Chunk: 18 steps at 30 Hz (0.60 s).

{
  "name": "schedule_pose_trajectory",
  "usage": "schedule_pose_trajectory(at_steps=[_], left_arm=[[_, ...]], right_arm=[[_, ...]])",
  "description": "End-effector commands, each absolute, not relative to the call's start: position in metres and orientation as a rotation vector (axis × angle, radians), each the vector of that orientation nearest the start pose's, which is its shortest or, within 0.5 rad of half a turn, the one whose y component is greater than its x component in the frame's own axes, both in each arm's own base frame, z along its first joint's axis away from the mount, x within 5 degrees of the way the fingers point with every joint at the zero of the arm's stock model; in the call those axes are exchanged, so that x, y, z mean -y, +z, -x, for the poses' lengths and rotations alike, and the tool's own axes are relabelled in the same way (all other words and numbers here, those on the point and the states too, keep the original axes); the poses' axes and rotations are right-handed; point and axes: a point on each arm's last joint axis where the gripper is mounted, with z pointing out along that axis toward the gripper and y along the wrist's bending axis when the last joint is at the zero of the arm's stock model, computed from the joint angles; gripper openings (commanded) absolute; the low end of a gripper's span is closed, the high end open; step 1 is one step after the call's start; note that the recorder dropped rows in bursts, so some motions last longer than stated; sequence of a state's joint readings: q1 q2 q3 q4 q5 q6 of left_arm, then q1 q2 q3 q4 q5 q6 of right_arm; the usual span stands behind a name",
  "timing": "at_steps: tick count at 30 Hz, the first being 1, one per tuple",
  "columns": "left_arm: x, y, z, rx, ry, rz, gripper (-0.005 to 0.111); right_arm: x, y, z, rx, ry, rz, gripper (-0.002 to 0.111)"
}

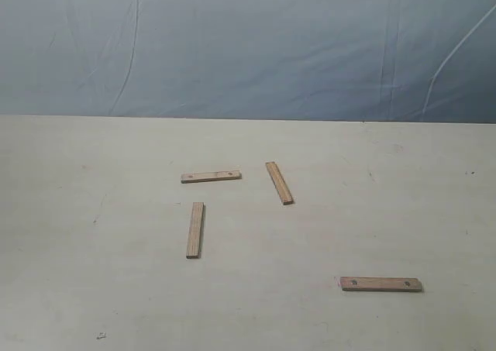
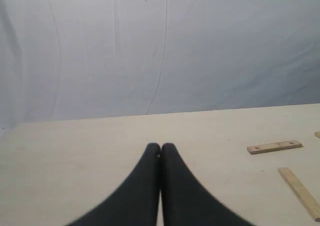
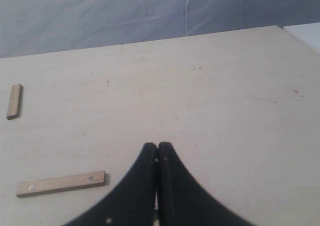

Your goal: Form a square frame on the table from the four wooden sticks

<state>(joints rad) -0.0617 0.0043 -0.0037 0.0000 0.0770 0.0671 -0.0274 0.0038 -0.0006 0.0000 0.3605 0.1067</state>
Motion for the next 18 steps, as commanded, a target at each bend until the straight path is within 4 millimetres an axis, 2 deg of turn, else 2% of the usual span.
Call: schedule_pose_trajectory(at_steps=[1,4,6,8,10,13,15,18], left_arm=[[0.003,0.212,-0.056,-1.498,-0.005,-0.088,0.0],[0.003,0.236,-0.051,-1.223,-0.033,-0.048,0.0],[0.002,0.249,-0.045,-1.074,-0.207,0.065,0.0],[0.002,0.256,-0.041,-0.966,-0.509,0.215,0.0],[0.002,0.263,-0.036,-0.873,-0.622,0.244,0.0],[0.005,0.275,-0.026,-0.729,-0.598,0.15,0.0],[0.007,0.293,-0.022,-0.693,-0.579,0.095,0.0],[0.012,0.331,-0.02,-0.668,-0.517,0.009,0.0]], right_arm=[[0.002,0.181,-0.053,-1.837,0.047,-0.119,-0.001],[0.002,0.181,-0.053,-1.837,0.047,-0.119,-0.001],[0.002,0.181,-0.053,-1.837,0.047,-0.119,-0.001],[0.002,0.181,-0.053,-1.837,0.047,-0.119,-0.001],[0.002,0.181,-0.053,-1.837,0.047,-0.119,-0.001],[0.002,0.181,-0.053,-1.837,0.047,-0.119,-0.001],[0.002,0.181,-0.053,-1.837,0.047,-0.119,-0.001],[0.002,0.181,-0.053,-1.837,0.047,-0.119,-0.001]])
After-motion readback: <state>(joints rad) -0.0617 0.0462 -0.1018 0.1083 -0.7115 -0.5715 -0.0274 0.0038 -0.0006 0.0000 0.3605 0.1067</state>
